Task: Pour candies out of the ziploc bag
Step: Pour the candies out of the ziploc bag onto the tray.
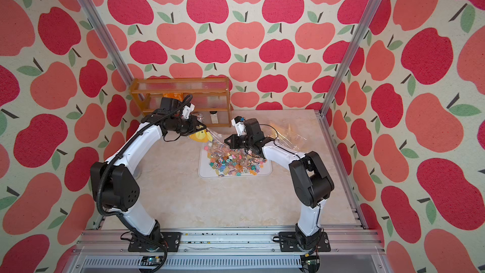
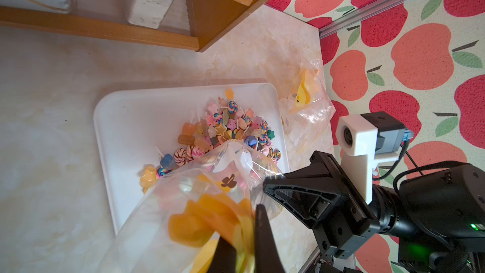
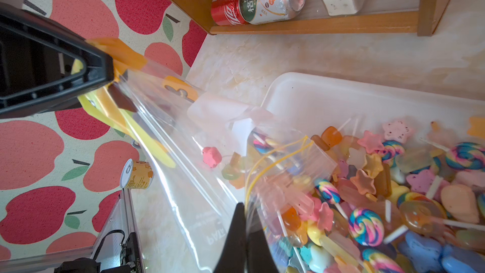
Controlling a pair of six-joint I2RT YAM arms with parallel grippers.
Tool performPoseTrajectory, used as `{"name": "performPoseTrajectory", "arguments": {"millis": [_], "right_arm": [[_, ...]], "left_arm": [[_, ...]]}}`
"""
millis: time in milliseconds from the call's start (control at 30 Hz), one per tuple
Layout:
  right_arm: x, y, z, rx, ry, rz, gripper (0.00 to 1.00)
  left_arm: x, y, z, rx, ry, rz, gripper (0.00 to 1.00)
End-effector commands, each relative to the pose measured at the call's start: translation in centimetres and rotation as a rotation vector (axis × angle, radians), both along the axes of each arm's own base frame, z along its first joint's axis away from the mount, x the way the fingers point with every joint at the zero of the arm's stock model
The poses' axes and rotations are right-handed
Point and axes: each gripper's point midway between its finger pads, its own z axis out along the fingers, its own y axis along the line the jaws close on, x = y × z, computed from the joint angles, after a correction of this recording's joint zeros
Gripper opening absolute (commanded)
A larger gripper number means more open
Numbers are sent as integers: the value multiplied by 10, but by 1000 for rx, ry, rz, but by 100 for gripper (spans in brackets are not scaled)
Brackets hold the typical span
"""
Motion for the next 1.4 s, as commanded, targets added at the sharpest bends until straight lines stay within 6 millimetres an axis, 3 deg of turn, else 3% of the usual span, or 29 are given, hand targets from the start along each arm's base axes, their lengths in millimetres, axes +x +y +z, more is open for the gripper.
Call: {"name": "performPoseTrajectory", "arguments": {"millis": [0,867,1233,1367], "right_arm": [[-20,-33,-79,-199,238,-53,0],[-10,-19,-90,-173,271,-42,0],[-9,-9,-95,-160,287,-28,0],[-10,-8,-96,-161,285,-25,0]], "left_arm": [[40,40,62,25,-249,114,0],[52,53,54,32,-228,129,0],[54,53,70,31,-252,124,0],[54,53,67,33,-245,120,0]]}}
